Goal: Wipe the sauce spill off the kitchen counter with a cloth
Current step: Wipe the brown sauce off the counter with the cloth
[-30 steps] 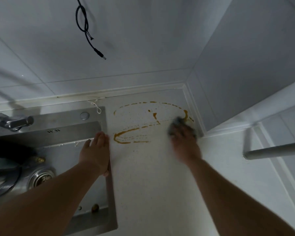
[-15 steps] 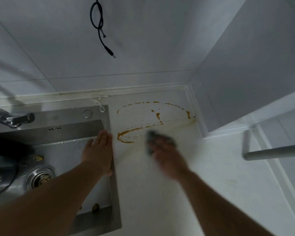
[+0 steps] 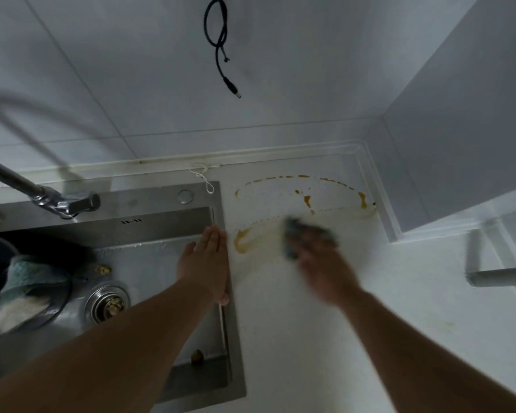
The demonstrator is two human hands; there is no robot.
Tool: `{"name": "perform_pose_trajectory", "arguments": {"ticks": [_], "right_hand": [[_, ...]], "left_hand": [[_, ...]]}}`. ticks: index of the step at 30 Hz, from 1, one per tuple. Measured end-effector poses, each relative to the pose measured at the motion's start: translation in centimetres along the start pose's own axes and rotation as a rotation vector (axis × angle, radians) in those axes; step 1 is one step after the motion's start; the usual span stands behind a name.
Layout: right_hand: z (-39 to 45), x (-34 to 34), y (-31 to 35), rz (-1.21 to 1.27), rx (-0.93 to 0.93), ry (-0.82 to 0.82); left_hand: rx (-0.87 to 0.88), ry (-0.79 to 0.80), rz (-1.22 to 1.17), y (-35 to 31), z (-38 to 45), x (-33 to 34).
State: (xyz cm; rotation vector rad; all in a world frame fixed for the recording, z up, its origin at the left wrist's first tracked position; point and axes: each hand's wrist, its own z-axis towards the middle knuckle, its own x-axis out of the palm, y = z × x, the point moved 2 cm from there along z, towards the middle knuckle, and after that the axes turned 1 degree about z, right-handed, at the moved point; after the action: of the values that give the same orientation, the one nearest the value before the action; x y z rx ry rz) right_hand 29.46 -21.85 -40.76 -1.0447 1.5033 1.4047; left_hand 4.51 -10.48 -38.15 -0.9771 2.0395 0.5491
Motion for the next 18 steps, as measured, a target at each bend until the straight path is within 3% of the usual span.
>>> {"name": "perform_pose_trajectory", "arguments": {"ticks": [3,4,5,7,9,11,14,18], "right_hand": [[0.8,-2.2,-5.1,0.179,0.839,-0.156],[1.7,-1.8,-3.4,0.212,0.997,-0.179],[2.6,-1.1,-0.7,0.271,1.026,-0.204],[4.1,1.4,6.0,0.260,0.730,-0.193],[2.6,4.3,11.7,0.088,0.253,0.040],[-1.0,5.2,11.4,0.013,0.007,0.178],[-5.0,3.7,7.6,-0.086,-0.127,0.253],[0.8,3.1,9.7,-0.040,-0.049,0.276]], "left_hand": [[0.009,0.004,-0.034,0.3,0.0,0.4],[0.004,-0.001,-0.040,0.4,-0.1,0.4],[0.005,0.000,-0.038,0.3,-0.1,0.5],[0.001,0.006,-0.025,0.1,0.0,0.5],[-0.005,-0.008,-0.023,0.1,0.1,0.5],[0.005,0.013,-0.036,0.1,0.2,0.5],[0.009,0.017,-0.049,0.4,0.2,0.7],[0.025,0.021,-0.046,0.5,0.2,0.5]]}}
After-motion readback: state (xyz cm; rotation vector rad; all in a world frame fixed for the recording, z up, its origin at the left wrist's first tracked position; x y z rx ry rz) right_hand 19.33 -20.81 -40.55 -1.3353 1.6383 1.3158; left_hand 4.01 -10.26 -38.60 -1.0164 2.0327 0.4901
